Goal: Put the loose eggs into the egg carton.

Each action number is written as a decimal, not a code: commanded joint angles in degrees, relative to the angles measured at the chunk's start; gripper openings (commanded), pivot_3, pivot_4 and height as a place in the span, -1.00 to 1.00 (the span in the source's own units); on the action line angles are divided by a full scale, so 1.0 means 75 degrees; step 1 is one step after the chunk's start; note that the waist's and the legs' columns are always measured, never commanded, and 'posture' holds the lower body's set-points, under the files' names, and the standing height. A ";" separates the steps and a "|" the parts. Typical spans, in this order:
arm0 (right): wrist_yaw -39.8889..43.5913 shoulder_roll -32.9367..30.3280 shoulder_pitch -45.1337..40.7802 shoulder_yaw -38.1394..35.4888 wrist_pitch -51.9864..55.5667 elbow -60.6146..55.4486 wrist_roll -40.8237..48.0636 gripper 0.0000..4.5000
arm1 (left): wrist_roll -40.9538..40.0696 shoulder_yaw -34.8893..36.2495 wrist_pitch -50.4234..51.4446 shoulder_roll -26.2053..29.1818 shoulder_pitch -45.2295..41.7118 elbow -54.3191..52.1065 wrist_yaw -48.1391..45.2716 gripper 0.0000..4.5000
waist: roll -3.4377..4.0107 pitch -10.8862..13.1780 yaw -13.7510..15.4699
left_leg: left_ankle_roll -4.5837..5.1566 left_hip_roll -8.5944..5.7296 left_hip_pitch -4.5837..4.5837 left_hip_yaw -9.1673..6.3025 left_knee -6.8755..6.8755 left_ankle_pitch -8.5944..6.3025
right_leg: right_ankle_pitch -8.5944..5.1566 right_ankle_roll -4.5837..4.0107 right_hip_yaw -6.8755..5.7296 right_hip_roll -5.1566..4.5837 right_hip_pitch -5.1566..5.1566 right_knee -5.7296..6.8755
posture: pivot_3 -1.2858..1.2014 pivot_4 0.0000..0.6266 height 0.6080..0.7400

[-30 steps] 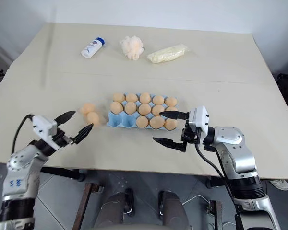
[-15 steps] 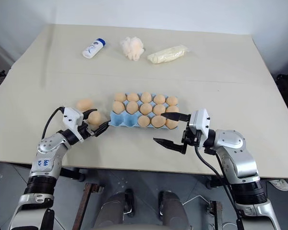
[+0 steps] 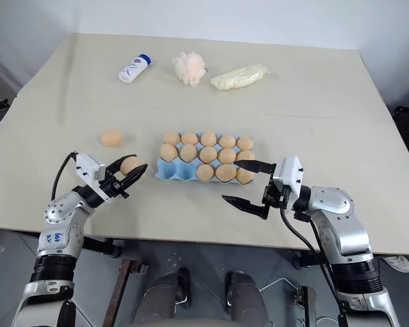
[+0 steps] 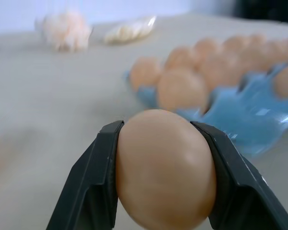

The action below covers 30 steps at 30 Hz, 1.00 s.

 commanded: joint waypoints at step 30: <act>-0.0419 -0.0161 0.0653 -0.0431 -0.0213 -0.0550 0.0014 1.00 | 0.0204 -0.0662 0.0185 0.0318 -0.0451 -0.0637 -0.0920 0.98 | 0.0000 0.0000 -0.0087 | 0.0012 0.0005 -0.0001 0.0001 0.0025 0.0002 | 0.0006 0.0009 0.0008 0.0010 0.0004 0.0008 | 0.03 -0.52 1.00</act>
